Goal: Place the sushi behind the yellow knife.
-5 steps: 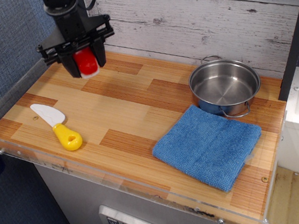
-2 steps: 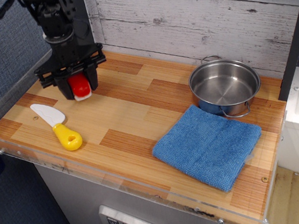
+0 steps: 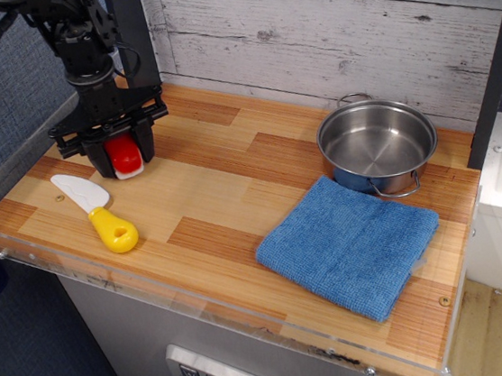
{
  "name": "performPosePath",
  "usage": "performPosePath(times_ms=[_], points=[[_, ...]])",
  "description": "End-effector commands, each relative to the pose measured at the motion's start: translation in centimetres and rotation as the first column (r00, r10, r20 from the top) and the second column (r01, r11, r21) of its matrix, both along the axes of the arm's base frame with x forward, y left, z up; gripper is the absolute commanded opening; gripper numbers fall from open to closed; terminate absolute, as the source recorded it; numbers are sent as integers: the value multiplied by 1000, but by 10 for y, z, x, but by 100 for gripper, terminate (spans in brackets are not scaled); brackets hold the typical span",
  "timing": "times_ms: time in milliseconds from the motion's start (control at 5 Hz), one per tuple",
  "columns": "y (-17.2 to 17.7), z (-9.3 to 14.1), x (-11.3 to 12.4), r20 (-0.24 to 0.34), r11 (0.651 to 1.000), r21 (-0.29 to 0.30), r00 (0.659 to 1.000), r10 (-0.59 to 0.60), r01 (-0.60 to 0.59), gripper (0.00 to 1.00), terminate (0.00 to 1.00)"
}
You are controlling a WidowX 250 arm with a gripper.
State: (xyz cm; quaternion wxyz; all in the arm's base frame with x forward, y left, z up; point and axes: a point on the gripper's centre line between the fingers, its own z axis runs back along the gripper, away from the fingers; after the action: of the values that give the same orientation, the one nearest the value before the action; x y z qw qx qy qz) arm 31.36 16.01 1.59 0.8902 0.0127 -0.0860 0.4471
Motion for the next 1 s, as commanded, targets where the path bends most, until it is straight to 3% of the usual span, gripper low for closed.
performPosePath(times_ms=[0, 400, 800], points=[[8, 14, -7, 9, 1000, -4, 1000, 27, -27, 100, 0], [6, 22, -6, 27, 999, -10, 999, 38, -38, 100, 0], [-13, 68, 5, 120, 997, 4, 989, -82, 82, 100, 0]])
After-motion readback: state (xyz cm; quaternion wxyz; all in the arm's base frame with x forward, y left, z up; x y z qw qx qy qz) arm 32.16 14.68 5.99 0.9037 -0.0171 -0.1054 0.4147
